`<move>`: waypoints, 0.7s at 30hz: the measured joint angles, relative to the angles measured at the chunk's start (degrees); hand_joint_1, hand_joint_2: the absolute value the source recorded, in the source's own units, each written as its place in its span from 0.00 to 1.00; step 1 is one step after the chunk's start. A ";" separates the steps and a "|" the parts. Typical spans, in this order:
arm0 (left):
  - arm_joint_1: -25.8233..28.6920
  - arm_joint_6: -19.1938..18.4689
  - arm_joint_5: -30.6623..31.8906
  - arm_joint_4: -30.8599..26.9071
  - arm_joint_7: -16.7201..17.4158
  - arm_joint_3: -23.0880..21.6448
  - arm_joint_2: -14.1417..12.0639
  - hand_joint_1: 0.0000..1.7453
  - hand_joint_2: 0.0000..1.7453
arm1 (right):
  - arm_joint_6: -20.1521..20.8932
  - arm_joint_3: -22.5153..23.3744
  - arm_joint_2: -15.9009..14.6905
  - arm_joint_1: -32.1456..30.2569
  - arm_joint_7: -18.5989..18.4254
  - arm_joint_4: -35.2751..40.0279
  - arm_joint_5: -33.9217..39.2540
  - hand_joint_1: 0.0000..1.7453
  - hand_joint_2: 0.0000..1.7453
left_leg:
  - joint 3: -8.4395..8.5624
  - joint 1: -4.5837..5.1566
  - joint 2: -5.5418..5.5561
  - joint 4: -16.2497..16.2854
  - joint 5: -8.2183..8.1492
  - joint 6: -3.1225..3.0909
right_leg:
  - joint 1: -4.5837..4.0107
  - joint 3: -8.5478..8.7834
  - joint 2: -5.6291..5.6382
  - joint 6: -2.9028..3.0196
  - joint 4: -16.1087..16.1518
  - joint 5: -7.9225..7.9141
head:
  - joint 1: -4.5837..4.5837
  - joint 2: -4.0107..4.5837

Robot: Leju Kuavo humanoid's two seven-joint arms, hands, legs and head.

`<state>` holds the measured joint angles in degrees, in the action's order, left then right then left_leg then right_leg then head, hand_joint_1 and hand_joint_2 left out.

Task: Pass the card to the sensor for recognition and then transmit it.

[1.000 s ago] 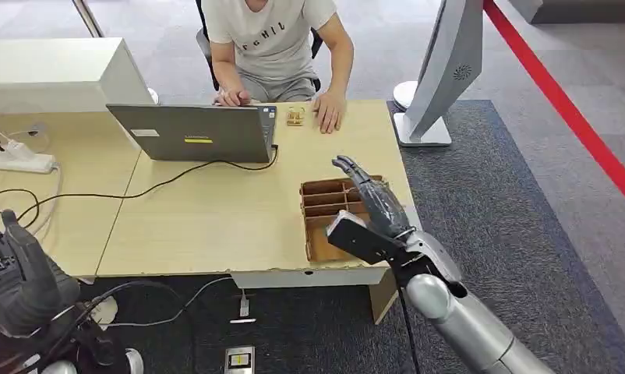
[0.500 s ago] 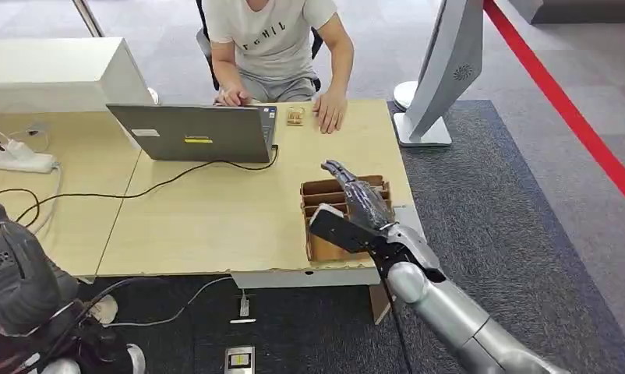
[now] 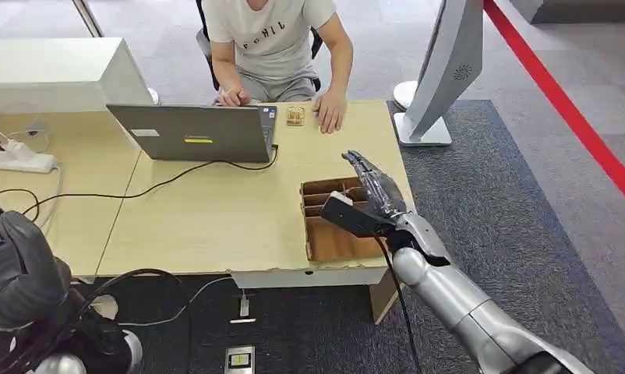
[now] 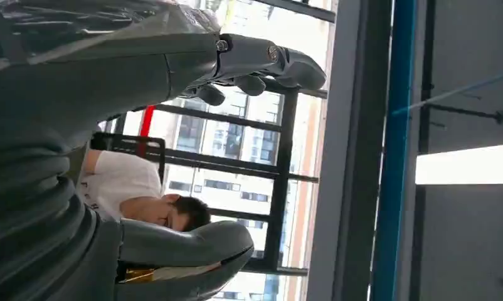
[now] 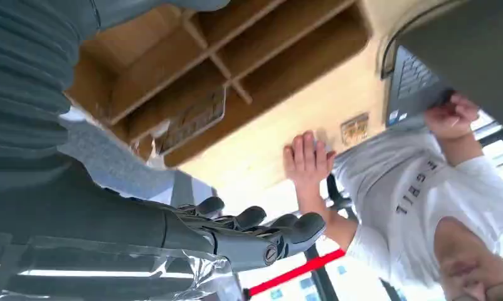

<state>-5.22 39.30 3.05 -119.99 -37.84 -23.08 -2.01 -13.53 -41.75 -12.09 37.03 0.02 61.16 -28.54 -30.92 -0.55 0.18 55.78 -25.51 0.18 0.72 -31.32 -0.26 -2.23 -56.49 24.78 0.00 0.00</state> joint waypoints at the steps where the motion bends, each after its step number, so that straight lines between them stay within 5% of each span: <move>1: -0.19 0.02 1.06 -0.35 0.15 -0.40 -0.24 0.00 1.00 | -0.46 0.33 -0.33 0.55 -0.09 -0.64 -0.33 0.00 1.00 | 0.00 0.01 0.00 0.00 0.00 0.00 | 0.01 0.00 0.00 0.00 0.00 0.00 | -0.02 0.00; 8: -0.20 0.15 0.90 -1.66 -1.46 -1.79 -1.55 0.00 1.00 | -0.07 0.94 -2.41 1.56 -2.67 -1.53 -1.92 0.00 1.00 | 0.01 0.00 -0.01 0.01 -0.01 0.00 | 0.01 0.00 0.01 0.00 0.02 0.00 | 0.00 0.00; 21: -0.09 0.15 1.23 -2.89 -1.86 -2.14 -2.49 0.00 1.00 | -0.72 0.77 -3.02 1.34 -2.08 -5.11 -2.45 0.00 1.00 | 0.00 -0.01 -0.01 0.00 0.00 0.00 | -0.01 0.00 0.00 0.00 0.01 0.00 | -0.02 0.00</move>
<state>-5.31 39.45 4.28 -122.88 -39.69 -25.22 -4.50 -14.25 -40.98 -15.10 38.37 -2.05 56.04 -30.99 -30.92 -0.55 0.17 55.78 -25.51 0.18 0.71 -31.32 -0.26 -2.23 -56.48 24.78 -0.02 0.00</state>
